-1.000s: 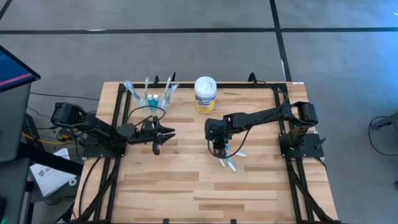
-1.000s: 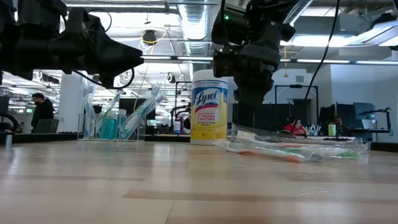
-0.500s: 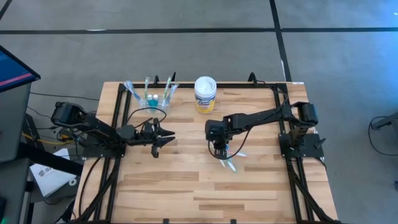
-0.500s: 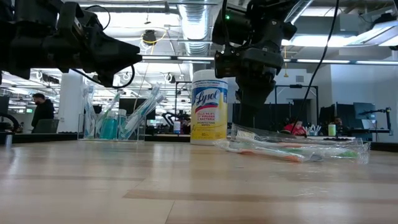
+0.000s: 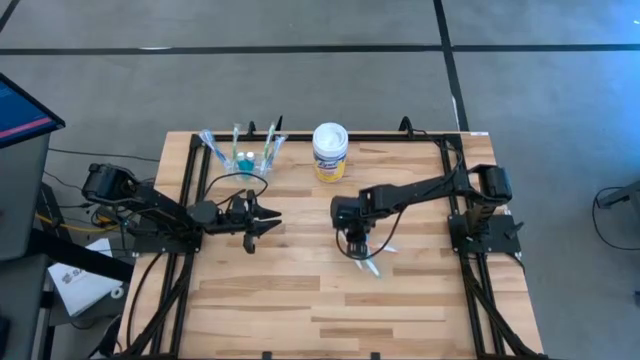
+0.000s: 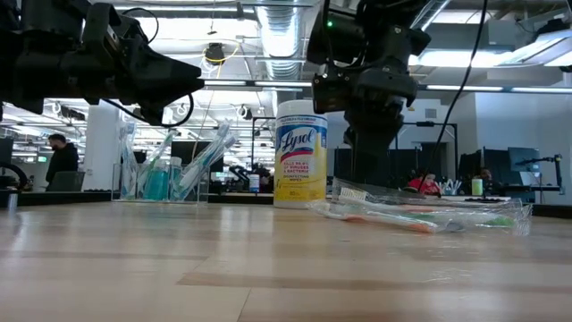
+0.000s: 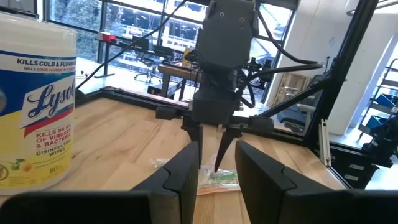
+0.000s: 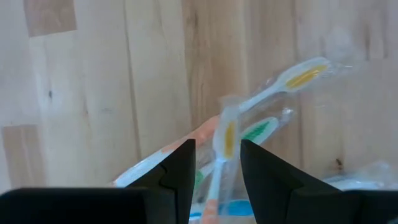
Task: Pick & Place toothbrushing station
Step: Put the orange toothbrush into the transparent organizer
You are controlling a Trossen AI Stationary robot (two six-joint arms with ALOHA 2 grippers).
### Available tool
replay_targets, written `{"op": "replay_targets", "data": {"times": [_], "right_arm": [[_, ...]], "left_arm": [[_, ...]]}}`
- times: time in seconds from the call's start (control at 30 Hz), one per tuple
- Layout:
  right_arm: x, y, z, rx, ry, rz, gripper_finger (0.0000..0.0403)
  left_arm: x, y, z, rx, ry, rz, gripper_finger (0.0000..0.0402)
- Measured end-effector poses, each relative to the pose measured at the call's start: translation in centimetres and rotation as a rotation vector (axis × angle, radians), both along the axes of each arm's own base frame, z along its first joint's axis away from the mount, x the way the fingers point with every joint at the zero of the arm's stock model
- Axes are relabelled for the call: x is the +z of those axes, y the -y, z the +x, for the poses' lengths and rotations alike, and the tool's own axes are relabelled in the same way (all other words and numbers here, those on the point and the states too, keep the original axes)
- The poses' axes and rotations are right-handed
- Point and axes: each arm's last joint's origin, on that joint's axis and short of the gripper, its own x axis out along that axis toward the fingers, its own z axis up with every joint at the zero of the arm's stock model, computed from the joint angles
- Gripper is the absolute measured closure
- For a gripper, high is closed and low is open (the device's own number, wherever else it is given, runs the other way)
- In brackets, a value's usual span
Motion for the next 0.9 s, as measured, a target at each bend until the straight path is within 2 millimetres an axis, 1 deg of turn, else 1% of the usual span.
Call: {"op": "replay_targets", "data": {"times": [0.4, 0.6, 0.67, 0.8, 0.9], "right_arm": [[-0.2, 0.1, -0.4, -0.014, -0.037, -0.051, 0.0285], [-1.7, -0.1, -1.3, -0.024, -0.071, -0.044, 0.0285], [-2.2, -0.1, -1.6, -0.054, -0.090, -0.039, 0.0285], [-2.4, -0.1, -1.8, -0.087, -0.097, -0.031, 0.0286], [-2.4, -0.3, -1.7, -0.076, -0.092, -0.032, 0.0299]], "left_arm": [[0.0, 0.0, 0.0, 0.000, 0.000, 0.000, 0.0302], [0.0, 0.0, 0.0, 0.000, 0.000, 0.000, 0.0302], [0.0, 0.0, 0.0, 0.000, 0.000, 0.000, 0.0302], [0.0, 0.0, 0.0, 0.000, 0.000, 0.000, 0.0302], [0.0, 0.0, 0.0, 0.000, 0.000, 0.000, 0.0302]]}}
